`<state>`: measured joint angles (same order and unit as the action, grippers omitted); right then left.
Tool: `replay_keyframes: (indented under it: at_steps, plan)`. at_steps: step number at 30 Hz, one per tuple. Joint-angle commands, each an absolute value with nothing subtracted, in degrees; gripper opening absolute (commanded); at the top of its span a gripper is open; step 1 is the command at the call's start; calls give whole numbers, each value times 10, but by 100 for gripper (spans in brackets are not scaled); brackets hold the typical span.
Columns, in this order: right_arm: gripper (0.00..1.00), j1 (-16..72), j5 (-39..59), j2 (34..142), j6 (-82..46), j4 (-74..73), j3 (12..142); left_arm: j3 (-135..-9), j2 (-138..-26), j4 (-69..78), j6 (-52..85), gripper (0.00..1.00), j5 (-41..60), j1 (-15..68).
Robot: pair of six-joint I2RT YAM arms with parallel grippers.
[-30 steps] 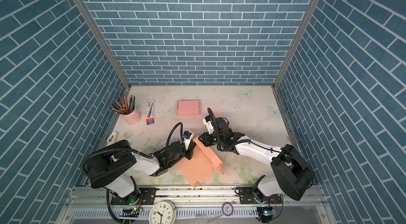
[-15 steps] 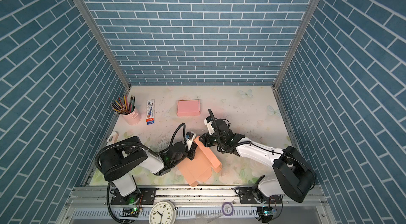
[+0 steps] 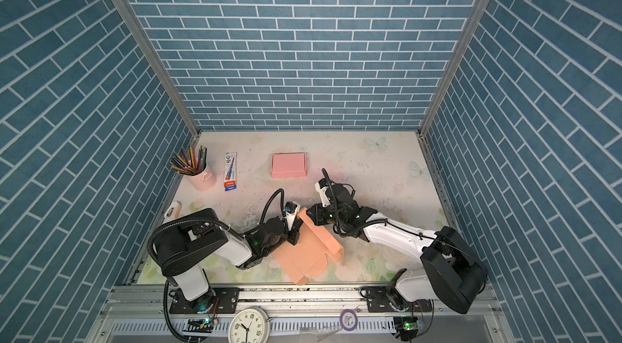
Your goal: Fold the paper box
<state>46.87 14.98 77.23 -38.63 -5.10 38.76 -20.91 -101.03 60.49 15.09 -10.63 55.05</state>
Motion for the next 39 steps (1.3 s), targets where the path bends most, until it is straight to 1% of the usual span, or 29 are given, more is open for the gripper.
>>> replay_keyframes:
  at_steps: [1,4,10,16,20,23,29,33,36,39]
  plan:
    - [21,473,140,772,-399,11,368,-203,-1011,635,162,19,-133,549]
    - [22,474,142,770,-402,9,370,-200,-1005,634,161,19,-130,550]
    - [29,474,137,753,-404,18,381,-195,-1004,634,162,18,-128,550]
    - [34,471,119,710,-412,33,384,-196,-1006,634,160,18,-128,549]
    - [36,466,111,666,-410,1,364,-197,-1011,634,160,18,-129,550]
    - [36,453,98,634,-394,6,359,-196,-1012,636,161,18,-131,551]
    - [33,404,90,608,-359,73,375,-194,-1011,639,161,18,-131,551]
    - [30,363,97,619,-348,82,363,-194,-1008,638,161,18,-131,551]
    - [27,341,102,642,-329,59,345,-194,-1010,638,162,18,-131,550]
    - [24,319,148,678,-318,19,333,-194,-1012,639,162,18,-131,551]
